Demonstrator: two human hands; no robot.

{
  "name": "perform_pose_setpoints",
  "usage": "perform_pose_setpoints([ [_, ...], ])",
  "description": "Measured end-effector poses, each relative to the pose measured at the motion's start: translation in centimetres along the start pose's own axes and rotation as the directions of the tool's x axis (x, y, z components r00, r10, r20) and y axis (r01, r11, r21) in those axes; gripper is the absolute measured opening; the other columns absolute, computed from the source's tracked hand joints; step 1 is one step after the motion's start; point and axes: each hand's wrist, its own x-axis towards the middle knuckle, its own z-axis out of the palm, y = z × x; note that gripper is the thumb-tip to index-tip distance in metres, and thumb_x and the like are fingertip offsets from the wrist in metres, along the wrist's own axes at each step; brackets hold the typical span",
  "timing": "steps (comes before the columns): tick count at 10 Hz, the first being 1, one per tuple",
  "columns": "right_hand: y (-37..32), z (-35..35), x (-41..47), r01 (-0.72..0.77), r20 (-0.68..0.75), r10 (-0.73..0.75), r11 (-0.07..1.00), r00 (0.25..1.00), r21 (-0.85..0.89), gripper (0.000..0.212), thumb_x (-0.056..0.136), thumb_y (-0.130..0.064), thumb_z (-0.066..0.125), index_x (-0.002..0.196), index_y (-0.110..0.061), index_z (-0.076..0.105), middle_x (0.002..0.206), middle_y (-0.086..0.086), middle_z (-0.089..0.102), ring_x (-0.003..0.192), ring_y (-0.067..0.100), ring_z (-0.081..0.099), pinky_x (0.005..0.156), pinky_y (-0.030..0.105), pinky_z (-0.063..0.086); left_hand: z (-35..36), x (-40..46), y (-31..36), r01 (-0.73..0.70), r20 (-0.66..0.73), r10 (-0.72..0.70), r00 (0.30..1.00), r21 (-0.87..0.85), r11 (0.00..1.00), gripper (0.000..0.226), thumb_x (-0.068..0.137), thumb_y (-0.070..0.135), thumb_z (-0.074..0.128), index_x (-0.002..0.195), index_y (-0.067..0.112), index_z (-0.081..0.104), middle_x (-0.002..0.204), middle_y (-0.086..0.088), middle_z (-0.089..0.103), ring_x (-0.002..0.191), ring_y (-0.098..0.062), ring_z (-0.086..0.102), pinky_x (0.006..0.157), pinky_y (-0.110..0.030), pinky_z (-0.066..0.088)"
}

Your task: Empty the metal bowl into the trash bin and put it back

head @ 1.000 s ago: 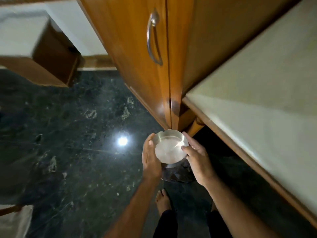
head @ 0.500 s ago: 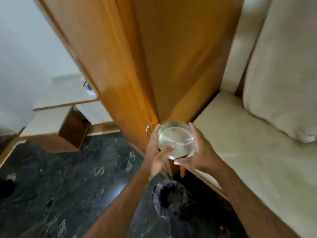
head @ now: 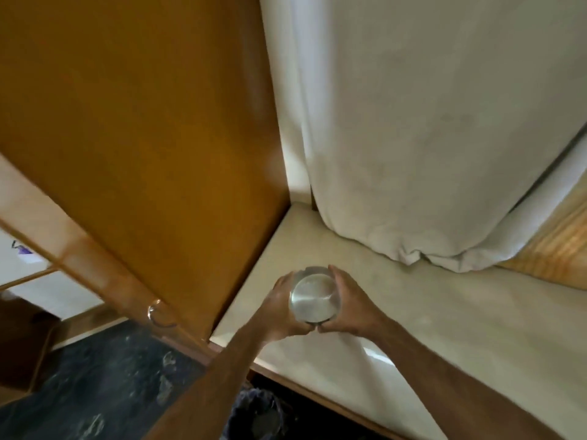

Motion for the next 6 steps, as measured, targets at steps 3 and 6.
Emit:
perform_pose_setpoints([
  [3, 4.1, 3.0, 0.9, -0.073, 0.115, 0.088, 0.989, 0.989, -0.131, 0.130, 0.057, -0.032, 0.093, 0.156, -0.012, 0.010, 0.160, 0.006, 0.024, 0.146, 0.023, 0.026, 0.112, 0.025, 0.032, 4.8, 0.4, -3.6, 0.164, 0.102, -0.168, 0.980, 0.045, 0.985, 0.108, 0.041, 0.036, 0.091, 0.130, 0.053, 0.032, 0.126, 0.020, 0.045, 0.116, -0.006, 0.046, 0.086, -0.013, 0.044],
  [6, 2.8, 2.1, 1.9, -0.049, 0.193, 0.124, 0.934, 0.973, -0.353, 0.143, 0.050, -0.045, 0.096, 0.156, -0.010, 0.006, 0.160, 0.011, 0.026, 0.145, 0.030, 0.029, 0.118, 0.035, 0.026, 1.9, 1.1, -4.0, 0.110, 0.256, -0.189, 0.948, 0.291, 0.950, 0.139, 0.043, 0.072, 0.082, 0.154, 0.026, 0.012, 0.160, 0.001, 0.026, 0.147, -0.024, 0.027, 0.110, -0.026, 0.025],
])
